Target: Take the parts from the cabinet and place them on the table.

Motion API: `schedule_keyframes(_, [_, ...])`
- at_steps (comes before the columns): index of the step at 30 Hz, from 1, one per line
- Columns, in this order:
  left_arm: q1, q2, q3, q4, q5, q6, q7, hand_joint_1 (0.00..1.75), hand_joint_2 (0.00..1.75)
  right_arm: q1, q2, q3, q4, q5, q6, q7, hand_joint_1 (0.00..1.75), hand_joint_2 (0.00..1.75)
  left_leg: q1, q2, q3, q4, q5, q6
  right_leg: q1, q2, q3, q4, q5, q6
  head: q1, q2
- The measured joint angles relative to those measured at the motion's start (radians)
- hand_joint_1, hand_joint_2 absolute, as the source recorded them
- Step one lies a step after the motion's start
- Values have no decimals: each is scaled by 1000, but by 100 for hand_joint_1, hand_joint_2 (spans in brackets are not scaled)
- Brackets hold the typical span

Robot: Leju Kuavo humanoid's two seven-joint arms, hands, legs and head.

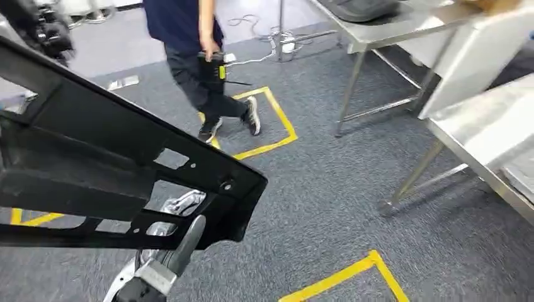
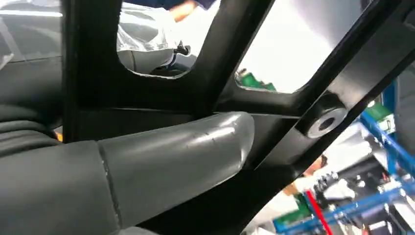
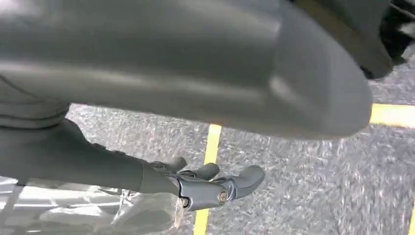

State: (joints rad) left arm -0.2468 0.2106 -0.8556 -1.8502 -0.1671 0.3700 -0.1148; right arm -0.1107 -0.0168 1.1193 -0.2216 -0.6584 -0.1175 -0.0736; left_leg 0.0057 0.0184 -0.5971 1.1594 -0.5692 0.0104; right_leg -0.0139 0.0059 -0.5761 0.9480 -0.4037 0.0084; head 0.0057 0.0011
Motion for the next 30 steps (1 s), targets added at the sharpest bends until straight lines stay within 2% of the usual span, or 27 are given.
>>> schedule_keyframes(1, [4,0,0,2,-2,0,0,175,0,-1,0,0,0,0,1,0,0,0,1,-6,-40,80,-28,-4,0,14,-2,0,0,0,0,0])
schedule_keyframes(2, [8,0,-1,5,-3,0,1,175,0,1,0,0,0,0,2,0,0,0,3,-7,-62,120,-32,-5,0,27,-3,1,1,0,-1,0])
schedule_keyframes(3, [9,0,-2,6,-4,-1,1,175,0,4,0,0,0,0,2,0,0,0,6,-7,-61,111,-16,-7,-1,40,-3,1,2,1,-1,0])
schedule_keyframes(4, [9,0,-2,7,-4,-1,2,175,0,5,0,0,0,0,2,0,0,0,9,-9,-34,50,24,-8,-2,56,-2,1,4,4,-1,0])
schedule_keyframes(5, [8,0,-2,7,-4,-1,3,175,0,5,0,0,0,0,2,0,0,0,12,-16,9,-43,71,-9,-3,71,-2,1,6,7,-1,0])
schedule_keyframes(6, [8,0,-2,7,-5,-2,3,175,0,4,0,0,0,0,2,0,0,0,16,-39,52,-135,111,-9,-5,84,-2,2,8,10,-1,0])
schedule_keyframes(7, [7,0,-2,7,-7,-3,3,175,0,3,0,0,0,0,1,-1,0,0,23,-97,77,-199,120,-10,-2,96,-7,3,10,17,-1,0])
schedule_keyframes(8, [7,0,-2,7,-8,-5,2,175,0,0,0,0,0,1,0,-2,0,0,21,-99,79,-210,119,-6,1,108,-14,7,10,23,0,0])
schedule_keyframes(9, [8,0,-2,7,-8,-6,3,175,0,1,0,0,0,1,-1,-2,0,0,18,-90,75,-208,121,-2,-1,117,-19,4,15,30,2,0])
schedule_keyframes(11, [5,0,-2,7,-8,-8,3,175,0,9,0,0,0,2,-1,-2,0,0,10,-69,79,-207,125,15,-8,136,-25,0,22,44,2,0])
schedule_keyframes(12, [2,0,-2,7,-7,-8,3,175,0,11,-2,0,0,2,-1,-2,0,0,15,-56,80,-214,133,26,-11,123,-29,7,17,45,2,0])
schedule_keyframes(13, [0,-2,-2,7,-8,-8,3,175,0,11,-2,0,0,2,-2,-1,0,0,13,-45,80,-214,134,30,-4,63,-42,40,-8,45,4,0])
schedule_keyframes(14, [-1,-2,-2,7,-8,-8,3,175,0,9,-1,0,0,3,-2,-2,0,0,11,-32,79,-214,135,40,-3,32,-72,106,-50,47,7,0])
schedule_keyframes(16, [0,-2,-2,7,-8,-11,3,175,0,5,-1,0,0,3,-2,-3,0,0,4,-2,77,-214,134,42,-4,12,-149,276,-126,49,8,0])
schedule_keyframes(17, [0,-2,-3,7,-8,-12,3,175,0,5,-1,0,0,3,-2,-3,0,0,1,13,77,-213,133,43,-4,11,-173,333,-141,49,8,0])
schedule_keyframes(18, [0,-2,-3,7,-8,-14,4,175,0,6,0,0,0,3,-2,-3,0,0,-1,27,76,-213,133,43,-4,10,-173,336,-133,49,8,0])
schedule_keyframes(19, [-1,-2,-3,7,-8,-15,4,175,0,8,0,0,0,2,-2,-5,0,0,-1,39,77,-213,132,43,-4,8,-147,290,-107,47,8,0])
schedule_keyframes(20, [-3,-2,-3,7,-9,-15,5,175,0,8,0,0,0,1,-2,-6,0,0,-1,49,77,-213,131,42,-4,1,-101,211,-71,46,8,0])
schedule_keyframes(21, [-5,-3,-4,7,-9,-16,5,175,0,8,-1,0,0,1,-2,-6,0,0,-1,58,79,-212,129,39,-3,-17,-47,115,-34,44,8,0])
schedule_keyframes(22, [-7,-2,-4,7,-9,-16,5,175,0,7,-1,0,0,1,-2,-8,0,0,-5,65,82,-212,127,35,1,-72,2,32,-18,41,8,0])
schedule_keyframes(23, [-10,-3,-4,7,-10,-16,5,175,0,3,-1,0,0,1,-2,-10,0,0,-13,74,80,-209,121,28,10,-69,3,19,-22,35,8,0])
schedule_keyframes(24, [-11,-3,-4,7,-10,-18,5,175,0,2,-1,0,0,1,-3,-14,0,0,-12,82,81,-209,121,26,10,-60,-1,21,-20,30,6,0])
schedule_keyframes(26, [-13,-3,-4,7,-10,-18,5,175,0,4,-1,0,0,1,-3,-14,0,0,-9,100,86,-213,122,13,16,-38,-5,20,-20,20,5,0])
schedule_keyframes(27, [-15,-3,-4,7,-10,-18,5,175,0,5,-1,0,0,1,-3,-15,0,0,-8,106,88,-211,116,6,11,-28,-2,14,-15,13,5,0])
schedule_keyframes(28, [-17,-3,-5,7,-10,-18,5,175,0,7,-1,0,0,2,-4,-16,0,0,0,67,81,-192,100,-1,5,-19,0,13,-13,9,5,0])
schedule_keyframes(29, [-20,-3,-5,7,-10,-18,5,175,0,5,-2,0,0,3,-5,-15,0,0,2,24,53,-131,62,-5,3,-11,-1,13,-12,4,2,0])
schedule_keyframes(30, [-21,-3,-5,7,-8,-18,5,175,0,2,-1,0,0,4,-6,-16,0,0,3,6,15,-48,22,-9,3,1,-3,13,-10,0,2,0])
